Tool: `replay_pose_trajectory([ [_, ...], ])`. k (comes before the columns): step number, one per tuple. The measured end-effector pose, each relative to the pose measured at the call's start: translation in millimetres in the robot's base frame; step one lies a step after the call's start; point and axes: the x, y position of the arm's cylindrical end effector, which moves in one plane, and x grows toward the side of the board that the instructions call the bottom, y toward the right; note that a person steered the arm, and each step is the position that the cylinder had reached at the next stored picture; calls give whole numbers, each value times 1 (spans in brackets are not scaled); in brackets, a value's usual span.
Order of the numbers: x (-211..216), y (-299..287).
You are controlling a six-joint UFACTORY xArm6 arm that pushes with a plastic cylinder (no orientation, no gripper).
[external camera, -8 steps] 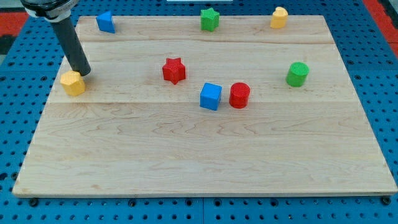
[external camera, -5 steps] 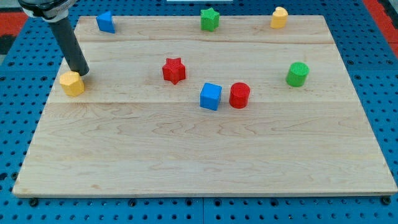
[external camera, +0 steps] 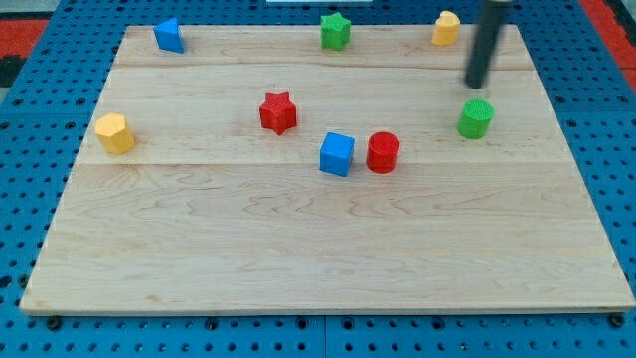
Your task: Push the green circle diagonal to the red star
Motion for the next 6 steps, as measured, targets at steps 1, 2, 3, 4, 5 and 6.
replay_pose_trajectory([
  [1, 42, -9],
  [2, 67, -10],
  [3, 67, -121],
  [4, 59, -212],
  [5, 22, -219],
  [6, 52, -224],
])
